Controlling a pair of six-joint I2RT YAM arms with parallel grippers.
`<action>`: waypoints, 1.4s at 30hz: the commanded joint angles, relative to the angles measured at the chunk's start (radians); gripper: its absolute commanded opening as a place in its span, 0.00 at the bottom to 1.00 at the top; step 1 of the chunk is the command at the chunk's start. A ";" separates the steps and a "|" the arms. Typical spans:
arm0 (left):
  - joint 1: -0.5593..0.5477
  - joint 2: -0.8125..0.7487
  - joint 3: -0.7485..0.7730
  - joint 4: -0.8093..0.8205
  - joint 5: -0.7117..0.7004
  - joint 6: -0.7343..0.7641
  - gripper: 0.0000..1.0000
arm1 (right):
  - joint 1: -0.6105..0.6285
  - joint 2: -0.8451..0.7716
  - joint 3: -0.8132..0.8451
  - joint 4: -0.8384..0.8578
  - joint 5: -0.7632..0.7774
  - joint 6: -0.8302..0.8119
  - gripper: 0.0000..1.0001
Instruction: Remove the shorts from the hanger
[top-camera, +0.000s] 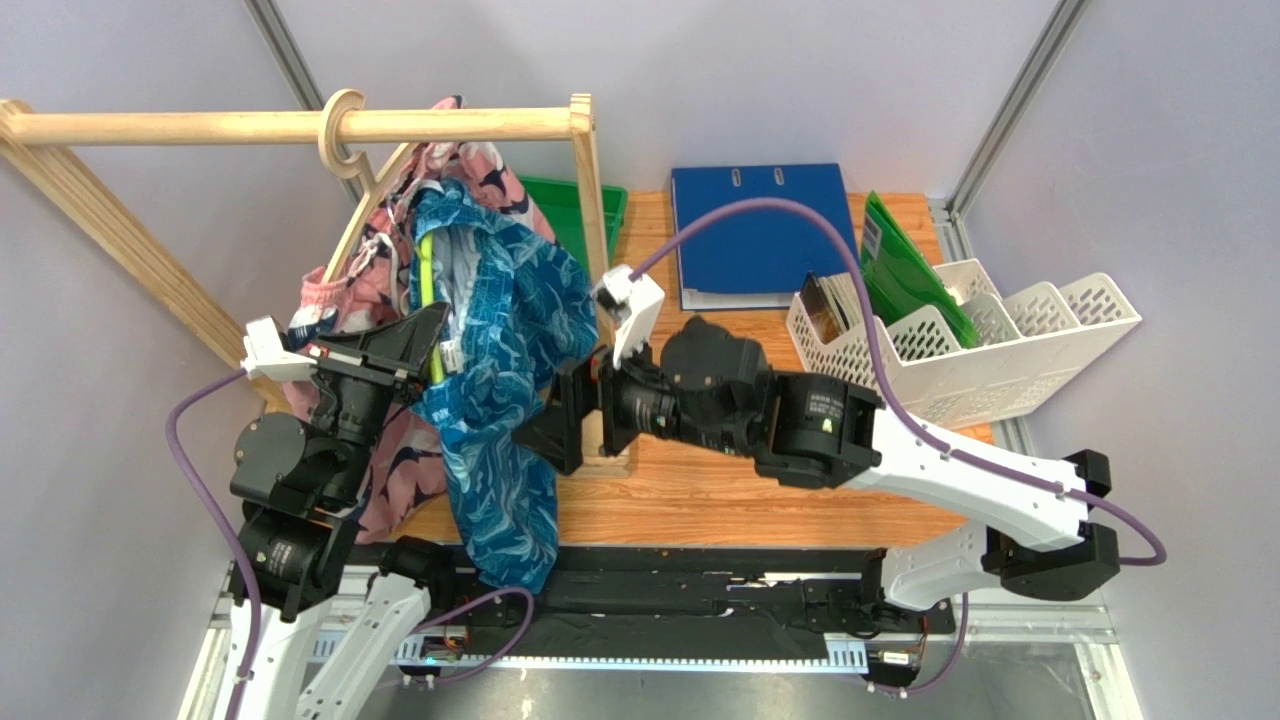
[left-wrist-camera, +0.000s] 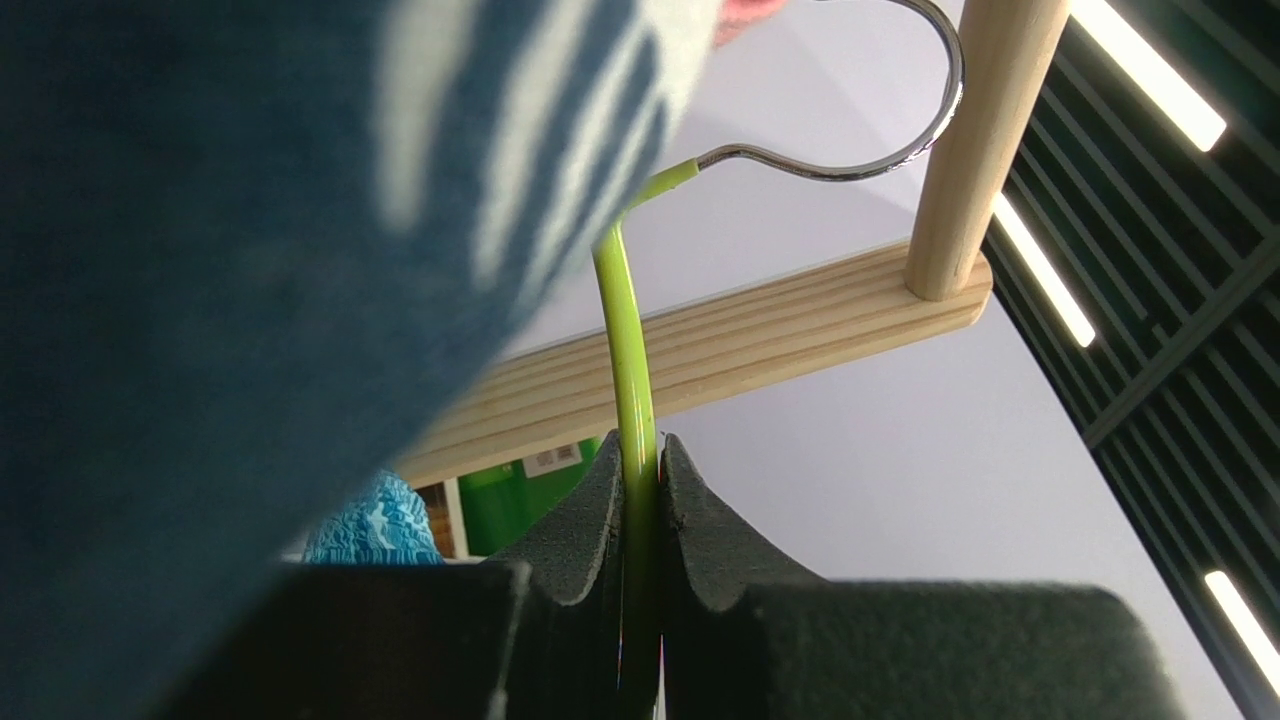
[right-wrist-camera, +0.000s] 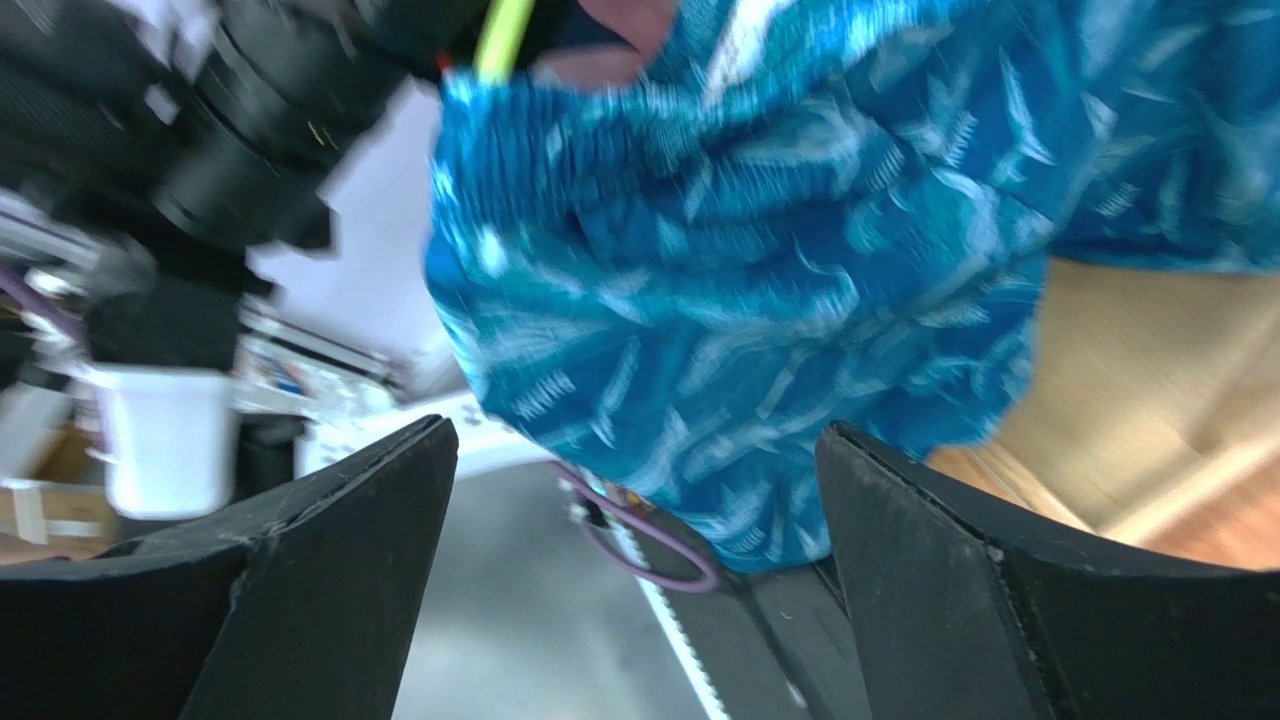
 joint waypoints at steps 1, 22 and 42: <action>-0.001 -0.035 -0.009 0.126 -0.011 -0.028 0.00 | -0.080 0.039 0.101 0.086 -0.223 0.143 0.93; -0.001 -0.092 -0.025 0.058 0.003 0.133 0.00 | -0.098 0.268 0.243 0.123 -0.257 0.502 0.64; -0.001 -0.062 -0.038 0.146 0.062 0.139 0.00 | -0.103 0.277 0.275 0.099 -0.261 0.473 0.47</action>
